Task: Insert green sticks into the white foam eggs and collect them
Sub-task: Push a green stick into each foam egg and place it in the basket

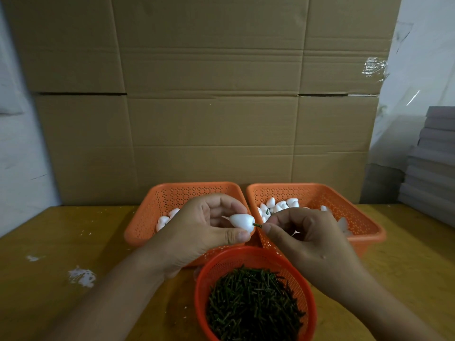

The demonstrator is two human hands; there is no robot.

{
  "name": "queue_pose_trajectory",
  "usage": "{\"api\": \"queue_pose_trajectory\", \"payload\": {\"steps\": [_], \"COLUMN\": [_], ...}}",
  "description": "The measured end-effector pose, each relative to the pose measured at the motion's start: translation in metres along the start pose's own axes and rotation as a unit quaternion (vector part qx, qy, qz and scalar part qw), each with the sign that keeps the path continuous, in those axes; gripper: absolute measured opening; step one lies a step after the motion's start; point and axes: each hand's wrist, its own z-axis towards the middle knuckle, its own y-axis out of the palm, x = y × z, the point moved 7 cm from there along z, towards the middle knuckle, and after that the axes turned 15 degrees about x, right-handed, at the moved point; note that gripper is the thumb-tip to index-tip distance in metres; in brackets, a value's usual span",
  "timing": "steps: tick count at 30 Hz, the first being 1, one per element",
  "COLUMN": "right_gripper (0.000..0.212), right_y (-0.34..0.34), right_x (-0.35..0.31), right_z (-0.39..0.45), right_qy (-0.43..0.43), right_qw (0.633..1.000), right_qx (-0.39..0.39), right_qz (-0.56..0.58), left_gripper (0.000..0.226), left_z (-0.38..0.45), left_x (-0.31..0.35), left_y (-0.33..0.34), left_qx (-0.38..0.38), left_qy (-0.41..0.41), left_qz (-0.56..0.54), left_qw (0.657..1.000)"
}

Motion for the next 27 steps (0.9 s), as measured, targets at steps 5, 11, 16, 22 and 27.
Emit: {"api": "queue_pose_trajectory", "payload": {"steps": [5,11,16,22,27], "right_gripper": [0.018,0.018,0.021,0.014,0.011], "right_y": [0.004,0.007,0.010,0.013,0.011], "right_x": [-0.005,-0.003,0.001,0.004,0.009], "right_z": [-0.004,-0.005,-0.005,-0.005,-0.003], "right_qy": [-0.010,0.004,0.038,0.062,0.086], "right_qw": [1.000,1.000,0.998,0.995,0.993], "right_qx": [-0.016,-0.031,-0.028,-0.052,-0.058], "right_qz": [-0.010,0.004,0.047,0.056,0.053], "left_gripper": [0.028,0.028,0.029,0.029,0.029], "left_z": [-0.003,-0.003,-0.001,-0.001,0.001], "left_x": [0.001,0.002,0.001,0.001,0.001], "left_y": [0.005,0.005,0.002,0.002,-0.002], "left_qx": [-0.006,0.007,0.015,0.004,0.010], "left_qy": [0.024,0.040,0.041,0.052,0.054], "left_qz": [0.020,0.031,0.029,0.041,0.044], "left_qw": [0.999,0.999,0.999,0.998,0.998]}}
